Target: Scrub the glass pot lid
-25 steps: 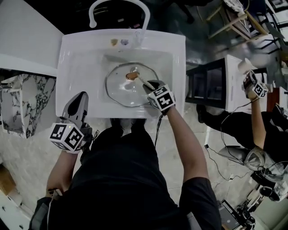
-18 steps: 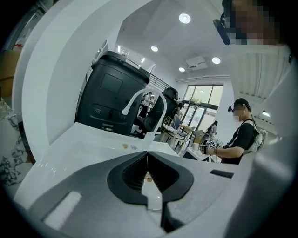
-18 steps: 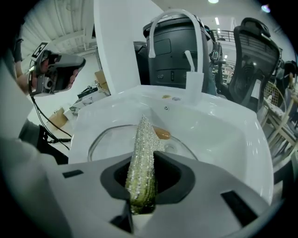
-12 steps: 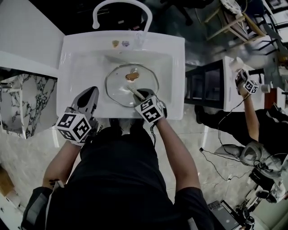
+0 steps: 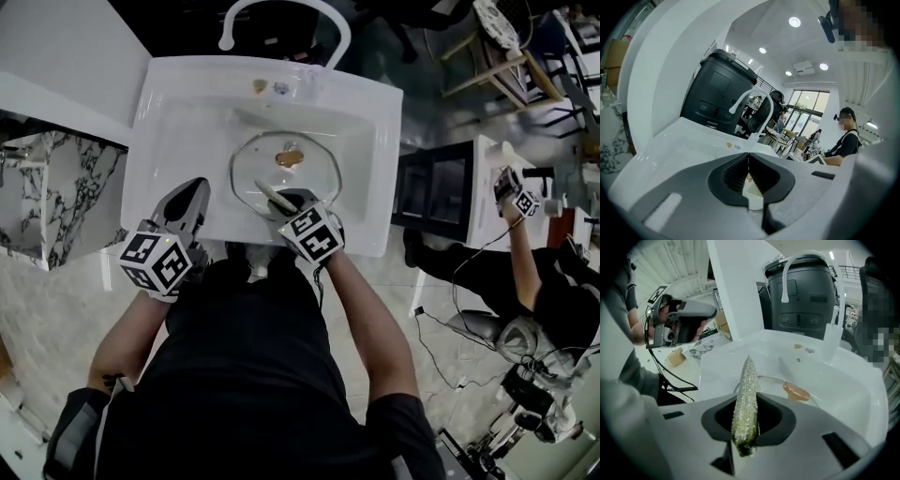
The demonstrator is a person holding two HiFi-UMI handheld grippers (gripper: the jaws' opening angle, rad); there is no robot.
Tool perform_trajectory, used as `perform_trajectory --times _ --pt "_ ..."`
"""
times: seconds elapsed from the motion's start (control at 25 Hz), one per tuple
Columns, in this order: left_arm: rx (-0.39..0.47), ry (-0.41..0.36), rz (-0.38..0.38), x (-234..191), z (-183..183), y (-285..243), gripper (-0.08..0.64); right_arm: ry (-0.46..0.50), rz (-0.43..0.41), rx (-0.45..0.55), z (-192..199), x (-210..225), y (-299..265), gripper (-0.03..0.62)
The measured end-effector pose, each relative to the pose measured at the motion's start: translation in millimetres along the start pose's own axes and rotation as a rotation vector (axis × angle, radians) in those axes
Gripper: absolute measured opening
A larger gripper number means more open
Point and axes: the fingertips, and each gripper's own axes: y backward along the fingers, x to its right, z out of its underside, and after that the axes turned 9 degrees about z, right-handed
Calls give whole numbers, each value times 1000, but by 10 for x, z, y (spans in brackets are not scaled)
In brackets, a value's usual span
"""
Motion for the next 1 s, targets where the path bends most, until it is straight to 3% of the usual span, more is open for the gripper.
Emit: perform_trajectory --times 0.12,0.32,0.4,0.72,1.0 --pt "22 26 -56 -157 26 196 2 66 57 -18 -52 263 -122 66" --pt "61 109 -140 -364 103 528 2 329 106 -71 -7 428 -441 66" --pt "70 126 -168 -414 135 631 2 372 109 -75 -6 406 -501 66" --pt "91 162 -193 -442 186 750 2 245 78 -67 -35 155 -573 66" --pt "96 151 -172 -365 133 739 2 246 31 -65 -132 -340 -543 66"
